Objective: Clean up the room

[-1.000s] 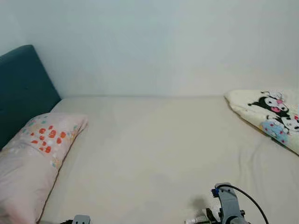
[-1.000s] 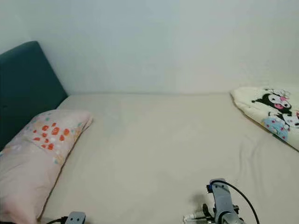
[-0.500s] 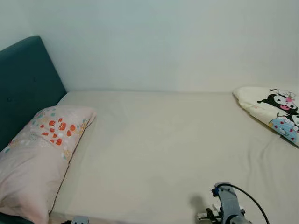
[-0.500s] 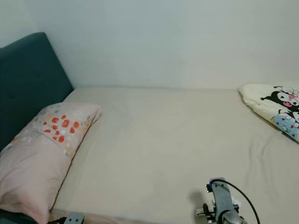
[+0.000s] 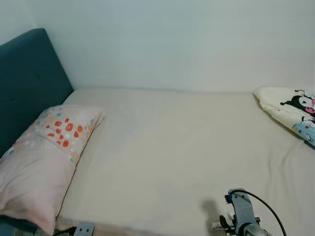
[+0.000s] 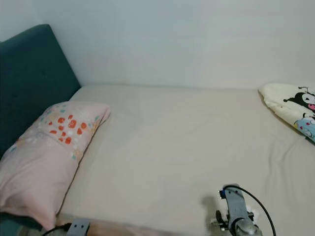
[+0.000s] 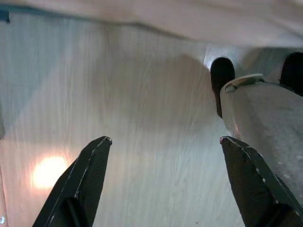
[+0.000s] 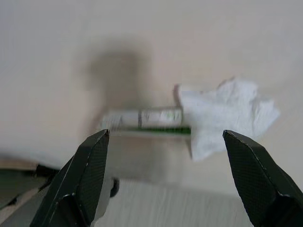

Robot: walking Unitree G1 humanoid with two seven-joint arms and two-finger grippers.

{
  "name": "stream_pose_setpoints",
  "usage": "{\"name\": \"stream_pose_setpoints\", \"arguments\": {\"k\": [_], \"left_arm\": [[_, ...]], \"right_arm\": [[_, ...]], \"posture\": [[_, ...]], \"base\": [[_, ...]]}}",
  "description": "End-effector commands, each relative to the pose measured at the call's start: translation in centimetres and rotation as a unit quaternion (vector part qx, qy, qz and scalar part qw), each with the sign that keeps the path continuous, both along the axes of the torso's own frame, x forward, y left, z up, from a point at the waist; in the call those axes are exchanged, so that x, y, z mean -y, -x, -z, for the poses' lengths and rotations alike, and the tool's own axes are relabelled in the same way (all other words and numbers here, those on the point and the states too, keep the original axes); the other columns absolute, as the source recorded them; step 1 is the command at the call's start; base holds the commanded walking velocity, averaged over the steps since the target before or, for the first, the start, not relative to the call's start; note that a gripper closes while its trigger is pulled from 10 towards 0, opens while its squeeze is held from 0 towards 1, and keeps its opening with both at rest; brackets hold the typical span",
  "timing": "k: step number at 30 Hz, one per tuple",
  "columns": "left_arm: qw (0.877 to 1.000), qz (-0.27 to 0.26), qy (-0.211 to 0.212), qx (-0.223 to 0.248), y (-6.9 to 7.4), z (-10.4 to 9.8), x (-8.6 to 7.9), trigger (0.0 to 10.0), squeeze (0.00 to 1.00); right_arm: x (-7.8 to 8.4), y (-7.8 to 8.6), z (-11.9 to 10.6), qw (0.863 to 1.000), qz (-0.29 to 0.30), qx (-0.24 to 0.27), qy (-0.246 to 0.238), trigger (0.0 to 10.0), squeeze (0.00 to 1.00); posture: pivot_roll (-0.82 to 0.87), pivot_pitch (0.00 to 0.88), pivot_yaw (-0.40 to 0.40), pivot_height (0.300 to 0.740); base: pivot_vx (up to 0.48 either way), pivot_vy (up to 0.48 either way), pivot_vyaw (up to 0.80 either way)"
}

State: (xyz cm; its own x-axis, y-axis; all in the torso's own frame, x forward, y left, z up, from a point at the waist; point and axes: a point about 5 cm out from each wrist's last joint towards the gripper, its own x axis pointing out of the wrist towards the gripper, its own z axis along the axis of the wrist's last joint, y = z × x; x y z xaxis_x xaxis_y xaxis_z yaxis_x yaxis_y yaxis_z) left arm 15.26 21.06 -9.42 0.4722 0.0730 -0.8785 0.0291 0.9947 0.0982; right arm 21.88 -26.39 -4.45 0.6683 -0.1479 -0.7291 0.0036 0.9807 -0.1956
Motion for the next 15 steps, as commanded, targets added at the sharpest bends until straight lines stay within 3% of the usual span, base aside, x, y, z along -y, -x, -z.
{"name": "stream_pose_setpoints", "arguments": {"k": [1, 6, 12, 15], "left_arm": [[1.000, -0.002, -0.001, -0.017, 1.10, 0.39, -0.21, 10.0, 0.00], [1.000, 0.023, 0.002, -0.017, 0.87, 0.30, -0.13, 10.0, 0.00], [1.000, 0.014, 0.004, -0.017, 0.89, 0.32, -0.10, 10.0, 0.00], [1.000, 0.015, 0.007, -0.014, 0.81, 0.30, 0.02, 10.0, 0.00]], "right_arm": [[-0.09, 0.63, 0.49, 1.000, 0.010, -0.014, -0.006, 10.0, 0.00], [0.00, 0.54, 0.42, 1.000, 0.017, -0.012, -0.004, 10.0, 0.00], [0.51, 0.37, 0.12, 0.999, 0.044, 0.001, -0.008, 10.0, 0.00], [0.66, 0.12, -0.11, 0.998, 0.059, 0.013, -0.017, 10.0, 0.00]], "posture": [[-0.11, 0.039, 0.075, 0.740], [-0.12, 0.039, 0.077, 0.740], [-0.12, 0.040, 0.076, 0.740], [-0.11, 0.040, 0.075, 0.740]], "base": [[0.000, 0.000, 0.00], [0.000, 0.000, 0.00], [0.000, -0.442, 0.00], [0.000, 0.000, 0.00]]}}
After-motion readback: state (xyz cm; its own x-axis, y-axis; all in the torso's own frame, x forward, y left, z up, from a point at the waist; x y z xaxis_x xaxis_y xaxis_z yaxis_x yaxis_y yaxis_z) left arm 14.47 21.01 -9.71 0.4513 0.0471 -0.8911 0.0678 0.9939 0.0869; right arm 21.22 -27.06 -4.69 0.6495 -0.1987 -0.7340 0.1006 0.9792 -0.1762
